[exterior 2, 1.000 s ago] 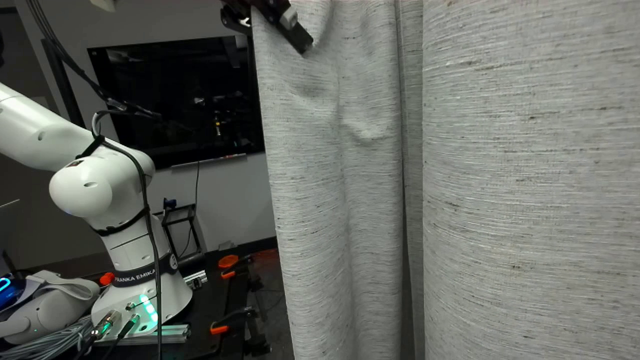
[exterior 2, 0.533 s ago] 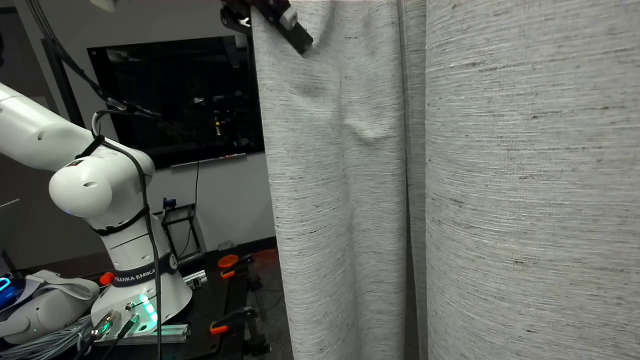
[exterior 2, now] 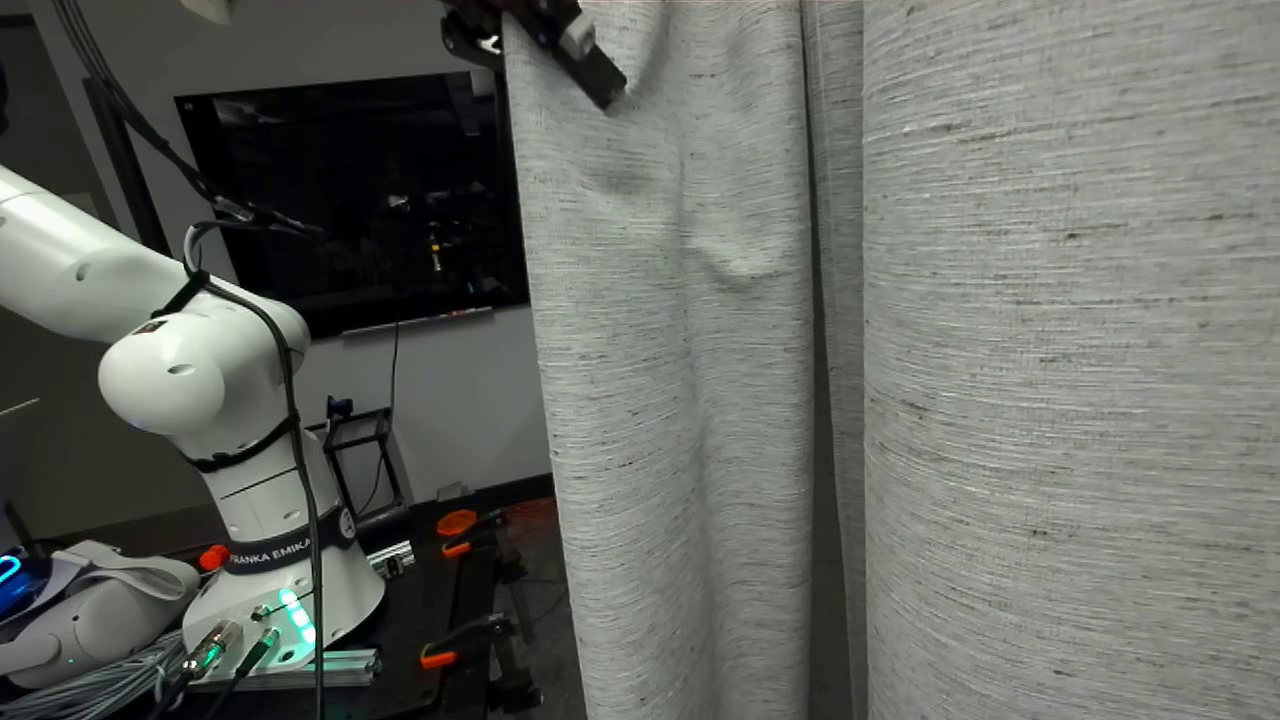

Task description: Open the curtain from left to right

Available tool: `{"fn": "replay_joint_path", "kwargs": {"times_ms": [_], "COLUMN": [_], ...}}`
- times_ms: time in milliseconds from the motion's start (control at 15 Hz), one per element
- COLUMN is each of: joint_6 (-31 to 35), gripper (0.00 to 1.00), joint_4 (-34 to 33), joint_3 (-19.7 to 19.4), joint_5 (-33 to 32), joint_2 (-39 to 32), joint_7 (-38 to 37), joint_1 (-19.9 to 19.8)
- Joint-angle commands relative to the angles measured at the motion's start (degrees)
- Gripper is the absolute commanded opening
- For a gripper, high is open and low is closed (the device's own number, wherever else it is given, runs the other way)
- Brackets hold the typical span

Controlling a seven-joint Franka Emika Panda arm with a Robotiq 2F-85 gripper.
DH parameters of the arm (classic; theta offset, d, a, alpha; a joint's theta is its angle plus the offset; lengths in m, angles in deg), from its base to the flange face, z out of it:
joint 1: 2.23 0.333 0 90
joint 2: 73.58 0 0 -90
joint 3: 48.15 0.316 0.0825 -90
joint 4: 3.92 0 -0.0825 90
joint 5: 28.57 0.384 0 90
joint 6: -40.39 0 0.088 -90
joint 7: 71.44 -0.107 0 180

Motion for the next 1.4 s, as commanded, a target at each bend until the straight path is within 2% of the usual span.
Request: {"fn": "replay_joint_path", "kwargs": {"times_ms": [0, 267, 333, 533, 800, 1133, 1333], "joint_6": [-0.08, -0.08, -0.08, 1.30, 2.44, 4.80, 6.44], "gripper": [0.04, 0.04, 0.01, 0.01, 0.01, 0.01, 0.01], "joint_4": [-0.17, -0.17, -0.17, -1.01, -3.23, -8.39, -11.22], "joint_3": [0.91, 0.91, 0.91, 0.07, -1.81, -5.39, -7.41], "joint_5": [1.64, 1.64, 1.64, 2.87, 7.19, 14.95, 19.52], "joint_2": [-0.87, -0.87, -0.87, -1.96, -5.13, -13.17, -17.49], "joint_7": [1.20, 1.20, 1.20, 2.36, 6.27, 14.19, 20.67], "joint_1": [-1.42, -1.42, -1.42, 0.39, 5.30, 11.84, 13.89]}}
